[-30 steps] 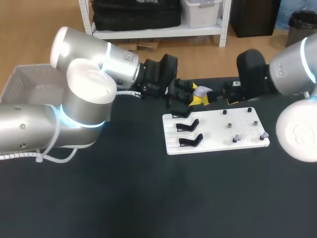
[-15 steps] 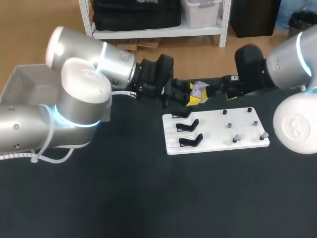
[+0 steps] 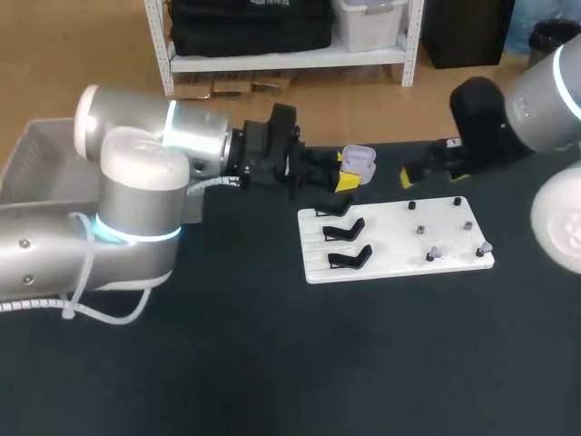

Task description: Pick up each earbud case from the left stands, insert the matching earbuds, close the lid, and place the case in the box.

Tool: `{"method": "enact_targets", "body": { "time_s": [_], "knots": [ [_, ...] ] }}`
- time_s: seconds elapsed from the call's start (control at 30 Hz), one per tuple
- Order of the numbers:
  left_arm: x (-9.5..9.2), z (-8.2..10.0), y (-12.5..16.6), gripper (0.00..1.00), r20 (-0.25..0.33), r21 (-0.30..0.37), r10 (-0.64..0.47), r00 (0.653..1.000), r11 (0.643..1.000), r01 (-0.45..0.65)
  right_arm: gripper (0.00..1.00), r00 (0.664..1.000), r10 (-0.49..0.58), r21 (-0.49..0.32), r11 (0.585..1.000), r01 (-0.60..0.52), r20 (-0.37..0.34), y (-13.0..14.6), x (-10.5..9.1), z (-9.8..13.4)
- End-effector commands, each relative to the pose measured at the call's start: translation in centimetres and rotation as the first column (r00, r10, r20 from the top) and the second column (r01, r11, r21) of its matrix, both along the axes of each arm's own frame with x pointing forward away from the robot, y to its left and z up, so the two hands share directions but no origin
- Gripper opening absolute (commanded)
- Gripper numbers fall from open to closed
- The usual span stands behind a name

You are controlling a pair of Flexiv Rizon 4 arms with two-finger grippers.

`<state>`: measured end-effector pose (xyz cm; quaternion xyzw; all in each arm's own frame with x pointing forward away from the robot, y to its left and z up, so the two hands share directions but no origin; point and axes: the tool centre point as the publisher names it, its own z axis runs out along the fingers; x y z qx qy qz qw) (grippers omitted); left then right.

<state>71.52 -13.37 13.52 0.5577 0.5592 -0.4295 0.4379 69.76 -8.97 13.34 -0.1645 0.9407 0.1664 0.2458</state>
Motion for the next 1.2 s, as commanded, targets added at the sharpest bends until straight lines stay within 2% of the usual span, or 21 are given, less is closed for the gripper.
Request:
{"method": "enact_targets", "body": {
  "time_s": [0.03, 0.27, 0.4, 0.47, 0.6, 0.93, 1.0, 1.03, 1.13, 1.2],
  "knots": [
    [-0.9, 0.2, 0.7, 0.0, 0.009, -0.092, 0.037, 0.999, 0.995, -0.036, 1.0, 0.992, -0.121, -0.201, 0.971, 0.128, 0.048, -2.3, -2.7, 0.9],
    [-1.0, 1.0, 0.8, 0.0, 0.003, -0.138, 0.041, 0.999, 0.99, -0.04, 1.0, 0.981, -0.192, -0.351, 0.92, 0.173, -0.02, -4.6, -4.6, -1.3],
    [-0.9, 1.3, 0.8, 0.0, 0.018, -0.19, 0.047, 0.999, 0.981, -0.043, 1.0, 0.971, -0.239, -0.425, 0.881, 0.206, -0.025, -5.6, -5.5, -2.3],
    [-0.9, 1.4, 0.9, 0.0, 0.033, -0.208, 0.054, 0.998, 0.977, -0.046, 1.0, 0.966, -0.258, -0.423, 0.878, 0.223, -0.027, -6.2, -5.8, -2.8],
    [-0.9, 1.4, 0.8, 0.0, 0.038, -0.194, 0.061, 0.997, 0.98, -0.052, 1.0, 0.96, -0.279, -0.441, 0.865, 0.238, -0.031, -6.8, -6.3, -3.7],
    [-0.7, 1.3, 0.6, 0.0, 0.025, -0.182, 0.071, 0.997, 0.981, -0.065, 1.0, 0.955, -0.284, -0.523, 0.829, 0.198, -0.089, -7.6, -7.3, -6.4],
    [-0.7, 1.3, 0.6, 0.0, 0.025, -0.182, 0.071, 0.997, 0.981, -0.065, 1.0, 0.954, -0.284, -0.518, 0.832, 0.199, -0.09, -7.6, -7.3, -6.9],
    [-0.7, 1.3, 0.6, 0.0, 0.025, -0.182, 0.071, 0.997, 0.981, -0.065, 0.97, 0.955, -0.284, -0.517, 0.832, 0.198, -0.091, -7.5, -7.2, -7.1],
    [-0.7, 1.3, 0.6, 0.0, 0.025, -0.182, 0.071, 0.997, 0.981, -0.065, 0.76, 0.959, -0.265, -0.52, 0.836, 0.175, -0.103, -7.5, -6.9, -7.8],
    [-0.7, 1.3, 0.6, 0.0, 0.025, -0.182, 0.071, 0.997, 0.981, -0.065, 0.71, 0.961, -0.254, -0.521, 0.838, 0.162, -0.109, -7.5, -6.7, -8.1]
  ]
}}
